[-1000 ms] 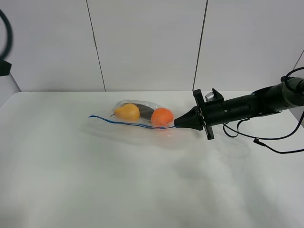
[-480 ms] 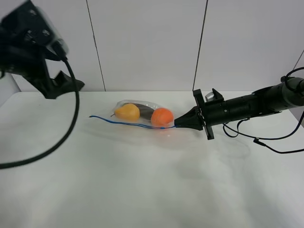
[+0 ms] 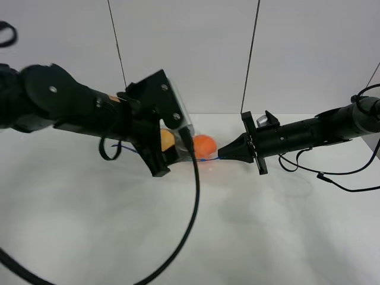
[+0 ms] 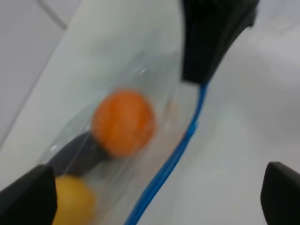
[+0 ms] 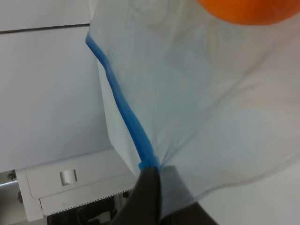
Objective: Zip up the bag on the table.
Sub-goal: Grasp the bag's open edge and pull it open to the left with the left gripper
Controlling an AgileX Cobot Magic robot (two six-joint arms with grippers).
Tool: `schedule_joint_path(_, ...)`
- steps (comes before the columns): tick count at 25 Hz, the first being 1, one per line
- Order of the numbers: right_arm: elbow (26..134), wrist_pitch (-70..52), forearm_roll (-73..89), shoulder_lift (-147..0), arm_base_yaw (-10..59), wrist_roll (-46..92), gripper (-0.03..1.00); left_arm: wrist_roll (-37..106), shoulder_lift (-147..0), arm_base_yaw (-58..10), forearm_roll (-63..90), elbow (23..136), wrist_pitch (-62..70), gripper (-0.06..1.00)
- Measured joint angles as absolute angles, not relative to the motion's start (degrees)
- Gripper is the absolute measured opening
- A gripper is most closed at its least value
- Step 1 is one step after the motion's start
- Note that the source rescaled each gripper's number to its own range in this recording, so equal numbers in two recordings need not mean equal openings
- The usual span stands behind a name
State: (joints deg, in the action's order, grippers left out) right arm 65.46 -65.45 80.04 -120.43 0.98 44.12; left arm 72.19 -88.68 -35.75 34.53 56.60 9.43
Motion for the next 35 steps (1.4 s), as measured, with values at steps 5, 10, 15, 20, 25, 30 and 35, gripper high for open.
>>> schedule_joint_path(5,65.46,-65.45,80.04,-120.43,0.98,44.12,0.0,72.01,-97.52,-41.56,34.58,56.6,-3.49,1.0)
schedule_joint_path(10,65.46,-65.5,80.04,-120.43,0.98,43.7,0.0,72.01,-105.91,-44.36,34.69,56.6,-14.91,0.99)
schedule_joint_path(15,65.46,-65.5,80.04,-120.43,0.98,43.46,0.0,72.01,-111.26,-44.55,34.79,56.6,-23.18,0.78)
schedule_joint_path(20,65.46,-65.5,80.04,-120.43,0.98,43.29,0.0,70.91,-113.31,-44.55,33.22,56.6,-24.82,0.55)
schedule_joint_path(25,65.46,-65.5,80.04,-120.43,0.98,43.29,0.0,67.14,-113.82,-44.55,29.58,56.6,-25.61,0.39)
schedule_joint_path(30,65.46,-65.5,80.04,-120.43,0.98,43.29,0.0,66.43,-113.89,-44.59,28.58,56.56,-26.53,0.32)
schedule_joint_path(35,65.46,-65.5,80.04,-120.43,0.98,43.29,0.0,66.43,-113.89,-44.61,28.46,56.56,-27.04,0.22)
